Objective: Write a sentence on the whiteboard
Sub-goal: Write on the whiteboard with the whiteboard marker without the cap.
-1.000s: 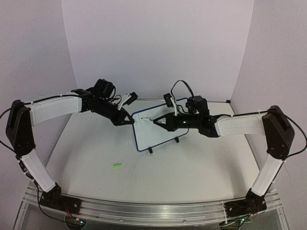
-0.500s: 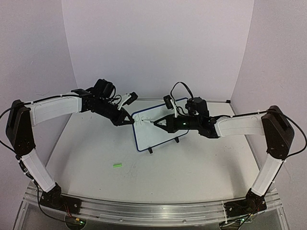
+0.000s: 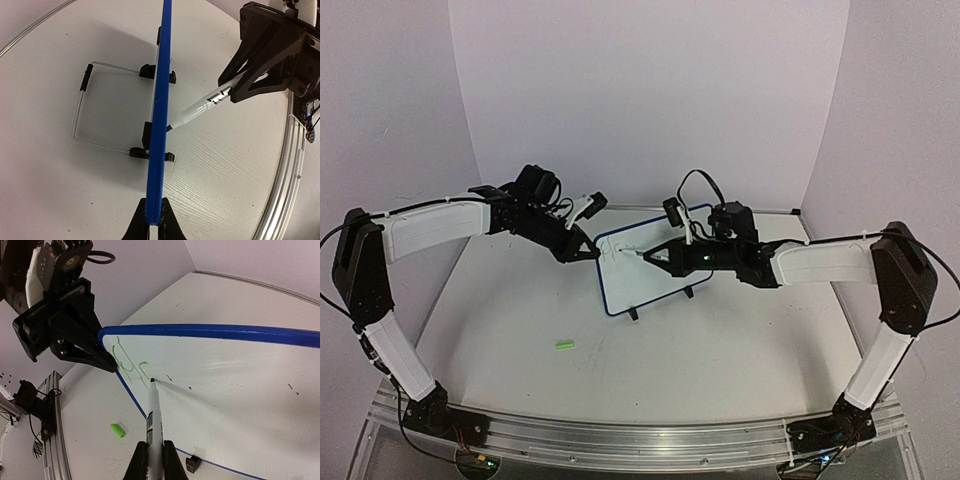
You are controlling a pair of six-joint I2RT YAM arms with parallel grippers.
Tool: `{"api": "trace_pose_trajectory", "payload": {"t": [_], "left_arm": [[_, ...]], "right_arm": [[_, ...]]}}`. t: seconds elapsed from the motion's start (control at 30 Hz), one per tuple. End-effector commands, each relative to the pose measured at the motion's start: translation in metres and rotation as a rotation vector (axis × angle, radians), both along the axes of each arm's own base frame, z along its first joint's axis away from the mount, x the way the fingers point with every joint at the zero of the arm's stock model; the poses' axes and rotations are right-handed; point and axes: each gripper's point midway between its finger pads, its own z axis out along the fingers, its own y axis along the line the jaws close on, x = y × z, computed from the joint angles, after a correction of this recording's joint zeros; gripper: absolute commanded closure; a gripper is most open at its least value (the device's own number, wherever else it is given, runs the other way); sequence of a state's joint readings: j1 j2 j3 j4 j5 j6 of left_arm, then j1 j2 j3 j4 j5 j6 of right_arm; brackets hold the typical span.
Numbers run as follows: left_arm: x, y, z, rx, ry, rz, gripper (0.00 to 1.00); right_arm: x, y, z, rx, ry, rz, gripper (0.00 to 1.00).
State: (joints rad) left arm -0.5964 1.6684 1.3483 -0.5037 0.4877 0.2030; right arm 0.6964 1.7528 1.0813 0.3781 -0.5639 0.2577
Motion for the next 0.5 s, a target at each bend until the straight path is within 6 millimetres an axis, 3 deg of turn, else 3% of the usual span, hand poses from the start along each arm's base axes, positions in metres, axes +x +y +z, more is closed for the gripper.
{"api": "trace_pose_trajectory", "payload": {"t": [0.0,0.47], "left_arm": [[0.0,0.0,-0.005,0.039,-0.007,-0.01,1.0],[0.0,-0.001,-0.006,0.04,-0.005,-0.011,1.0]], "right_arm": [[0.011,-0.007,0.029,0.024,-0.082,-0.058,1.0],[0.01,-0.001,0.039,0.052,-0.095,-0.025,1.0]]}}
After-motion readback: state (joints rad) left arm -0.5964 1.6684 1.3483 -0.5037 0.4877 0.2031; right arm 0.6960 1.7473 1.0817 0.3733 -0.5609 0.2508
